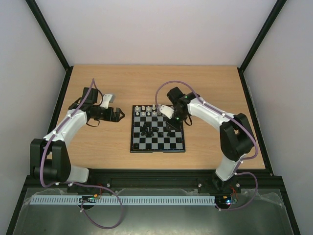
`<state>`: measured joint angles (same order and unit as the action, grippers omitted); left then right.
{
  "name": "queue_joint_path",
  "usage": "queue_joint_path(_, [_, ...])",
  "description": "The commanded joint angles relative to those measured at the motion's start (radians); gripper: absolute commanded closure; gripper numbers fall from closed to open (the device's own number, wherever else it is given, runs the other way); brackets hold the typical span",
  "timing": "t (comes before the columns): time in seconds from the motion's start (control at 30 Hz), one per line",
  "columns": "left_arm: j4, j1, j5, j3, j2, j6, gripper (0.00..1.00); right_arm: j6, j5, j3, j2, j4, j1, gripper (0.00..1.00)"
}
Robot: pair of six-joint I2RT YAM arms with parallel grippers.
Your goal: Set up the chess pieces on the board
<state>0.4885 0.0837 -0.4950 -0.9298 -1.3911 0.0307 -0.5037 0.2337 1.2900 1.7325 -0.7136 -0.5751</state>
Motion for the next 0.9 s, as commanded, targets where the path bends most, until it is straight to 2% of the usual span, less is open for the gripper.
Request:
queue_joint_path(0.0, [-0.002,-0.004,0.036,-0.003,-0.003,-0.037,0.01,-0.022,0.0,0.024,0.033,-0.069,-0.018,0.8])
queue_joint_path(0.07, [-0.006,-0.004,0.108,0.001,-0.017,-0.057,0.01,-0.024,-0.005,0.027,0.043,-0.07,-0.025,0.8])
queue_joint_path(0.2, [-0.02,-0.004,0.142,0.001,-0.039,-0.029,0.01,-0.027,-0.019,0.028,0.063,-0.072,-0.038,0.8])
queue_joint_path(0.33, [-0.025,-0.01,0.233,-0.007,-0.068,-0.111,0.01,-0.021,-0.025,0.021,0.078,-0.072,-0.041,0.8])
queue_joint_path(0.57, [-0.002,-0.012,0.069,-0.017,-0.061,-0.007,0.01,-0.02,-0.042,0.003,0.093,-0.068,-0.042,0.79])
queue_joint_path(0.87, [0.002,-0.012,0.013,-0.011,-0.037,0.039,0.01,-0.002,-0.027,0.007,0.12,-0.062,-0.043,0.78])
